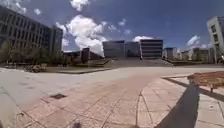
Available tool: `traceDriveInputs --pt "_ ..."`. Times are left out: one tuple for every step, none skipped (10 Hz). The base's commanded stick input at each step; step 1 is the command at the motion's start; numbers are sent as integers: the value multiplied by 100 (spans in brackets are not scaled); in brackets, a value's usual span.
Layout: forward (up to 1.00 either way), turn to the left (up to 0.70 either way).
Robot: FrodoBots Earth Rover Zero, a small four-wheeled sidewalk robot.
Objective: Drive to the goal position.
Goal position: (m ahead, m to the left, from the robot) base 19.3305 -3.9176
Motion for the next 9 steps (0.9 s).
traceDriveInputs --pt "70 0" --pt "70 0" --pt "70 0" --pt "70 0" --pt "70 0" --pt "70 -2" --pt "70 -11" --pt "70 -21" --pt "70 -25"
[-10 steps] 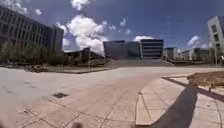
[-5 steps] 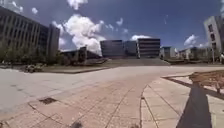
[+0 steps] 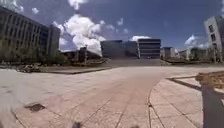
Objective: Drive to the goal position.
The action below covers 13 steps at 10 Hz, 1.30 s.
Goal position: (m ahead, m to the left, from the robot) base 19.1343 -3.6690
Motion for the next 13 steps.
traceDriveInputs --pt "70 -6" --pt "70 0" --pt "70 0" --pt "70 0" --pt "70 0" --pt "70 0" --pt "70 0" --pt "70 0" --pt "70 0" --pt "70 0" --pt "70 0" --pt "70 0" --pt "70 0"
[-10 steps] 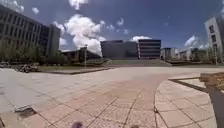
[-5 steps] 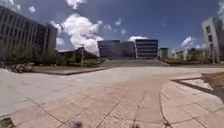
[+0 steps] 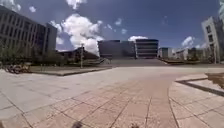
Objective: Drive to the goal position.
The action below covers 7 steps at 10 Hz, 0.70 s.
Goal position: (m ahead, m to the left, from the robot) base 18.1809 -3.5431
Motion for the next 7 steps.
traceDriveInputs --pt "70 0" --pt "70 0" --pt "70 -3" --pt "70 -25" --pt "70 -26" --pt "70 -26" --pt "70 -13"
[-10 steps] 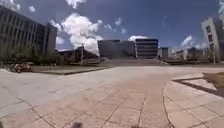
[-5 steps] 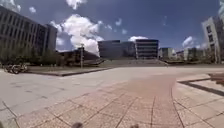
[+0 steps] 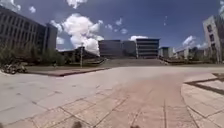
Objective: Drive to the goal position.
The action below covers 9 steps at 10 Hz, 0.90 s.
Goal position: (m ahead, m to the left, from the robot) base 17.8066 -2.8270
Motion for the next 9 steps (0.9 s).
traceDriveInputs --pt "70 -3" --pt "70 0" --pt "70 0" --pt "70 0" --pt "70 0" --pt "70 0" --pt "70 0" --pt "70 0" --pt "70 0"
